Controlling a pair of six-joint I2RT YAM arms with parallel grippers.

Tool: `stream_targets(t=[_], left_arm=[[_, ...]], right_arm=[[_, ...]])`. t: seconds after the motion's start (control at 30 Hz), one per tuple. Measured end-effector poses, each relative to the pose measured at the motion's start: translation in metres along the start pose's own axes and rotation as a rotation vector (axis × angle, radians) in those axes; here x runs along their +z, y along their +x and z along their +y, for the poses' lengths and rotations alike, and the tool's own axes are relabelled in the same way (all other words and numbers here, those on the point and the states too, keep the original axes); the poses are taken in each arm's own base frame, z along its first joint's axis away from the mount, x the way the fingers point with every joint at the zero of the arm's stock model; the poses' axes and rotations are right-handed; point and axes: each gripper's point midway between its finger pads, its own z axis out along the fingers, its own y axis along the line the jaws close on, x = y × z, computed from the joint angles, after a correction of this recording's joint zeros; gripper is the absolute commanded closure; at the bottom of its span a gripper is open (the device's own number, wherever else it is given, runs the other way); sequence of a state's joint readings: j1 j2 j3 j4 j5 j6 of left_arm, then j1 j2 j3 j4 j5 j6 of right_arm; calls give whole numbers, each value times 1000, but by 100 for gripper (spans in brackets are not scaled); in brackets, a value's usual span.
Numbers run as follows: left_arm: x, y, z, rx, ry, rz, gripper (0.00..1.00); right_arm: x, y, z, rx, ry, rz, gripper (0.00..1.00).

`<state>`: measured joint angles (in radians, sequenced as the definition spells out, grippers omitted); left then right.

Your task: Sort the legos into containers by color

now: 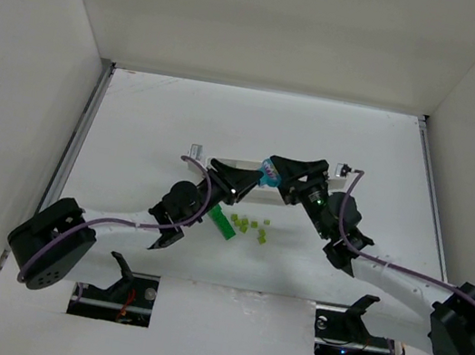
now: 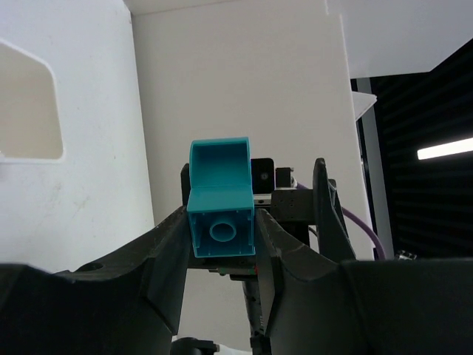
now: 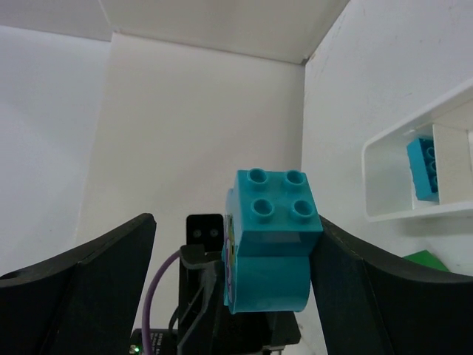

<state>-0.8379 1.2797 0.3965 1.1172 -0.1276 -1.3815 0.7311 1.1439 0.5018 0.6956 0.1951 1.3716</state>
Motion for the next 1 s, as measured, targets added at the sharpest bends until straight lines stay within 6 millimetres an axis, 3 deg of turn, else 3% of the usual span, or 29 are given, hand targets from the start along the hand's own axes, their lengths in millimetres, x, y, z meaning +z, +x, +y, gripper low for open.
stream_targets(t=[0.37, 0.6, 1.0], left_arm=[[-12, -6, -5, -19, 20, 23, 83], [-14, -4, 2, -32, -1, 40, 83], [-16, -3, 3, -63, -6, 50, 83]], right_arm=[[-4, 6, -21, -89, 72, 41, 37], [-5, 6, -21, -108, 70, 50, 55], [-7, 10, -20, -111, 63, 74, 49]])
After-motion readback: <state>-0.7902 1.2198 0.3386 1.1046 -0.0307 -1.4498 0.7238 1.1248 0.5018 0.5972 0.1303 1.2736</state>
